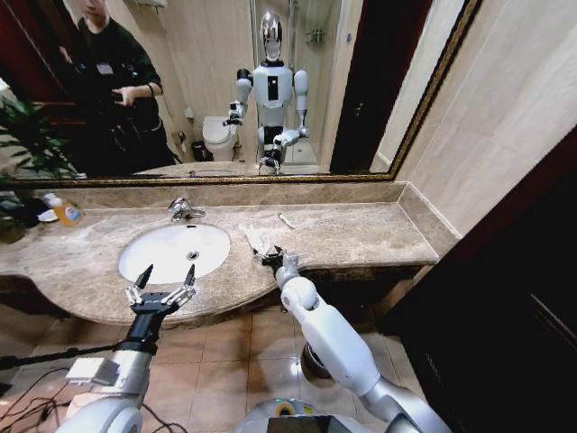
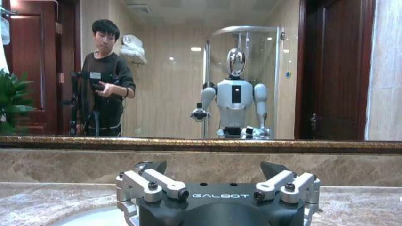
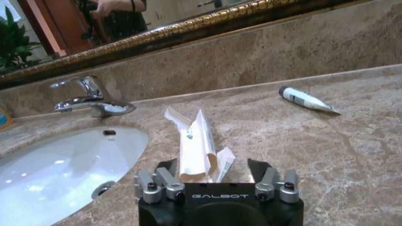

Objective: Pick up the trash from the sink and place it in the trash bin.

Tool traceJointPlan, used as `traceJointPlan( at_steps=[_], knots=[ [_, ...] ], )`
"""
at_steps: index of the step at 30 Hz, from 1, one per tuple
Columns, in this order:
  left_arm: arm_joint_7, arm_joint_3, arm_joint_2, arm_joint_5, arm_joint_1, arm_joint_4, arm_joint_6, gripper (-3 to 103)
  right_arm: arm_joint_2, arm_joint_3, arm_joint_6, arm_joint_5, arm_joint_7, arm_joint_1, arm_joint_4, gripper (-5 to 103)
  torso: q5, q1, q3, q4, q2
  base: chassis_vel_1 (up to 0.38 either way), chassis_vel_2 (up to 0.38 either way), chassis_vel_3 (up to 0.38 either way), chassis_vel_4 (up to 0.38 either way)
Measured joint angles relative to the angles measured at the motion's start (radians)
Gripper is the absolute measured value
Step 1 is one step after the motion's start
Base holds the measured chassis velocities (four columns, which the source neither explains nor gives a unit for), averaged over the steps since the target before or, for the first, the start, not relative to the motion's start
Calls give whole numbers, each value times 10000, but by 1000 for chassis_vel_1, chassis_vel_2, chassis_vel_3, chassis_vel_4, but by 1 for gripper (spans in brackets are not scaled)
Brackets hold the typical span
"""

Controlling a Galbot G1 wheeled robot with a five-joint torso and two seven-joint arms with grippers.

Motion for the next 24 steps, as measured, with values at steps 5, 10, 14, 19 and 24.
traceJointPlan(
  at_steps=[5,10,14,19,24],
  knots=[
    [0,0,0,0,0,0,0,100,6,41,87,-58,-59,-83,-43,60,0,0,0,0,0,0,0,0,0],
    [0,0,0,0,0,0,0,100,-6,125,193,-42,-221,-105,-38,37,0,0,0,0,0,0,0,0,0],
    [0,0,0,0,0,0,0,100,-18,182,224,-36,-253,-135,-30,27,0,0,0,0,0,0,0,0,0],
    [0,0,0,0,0,0,0,100,-61,254,276,-34,-268,-201,27,5,0,0,0,0,0,0,0,0,0],
    [0,0,0,0,0,0,0,100,-163,394,313,2,-270,-332,269,0,0,0,0,0,0,0,0,0,0]
  ],
)
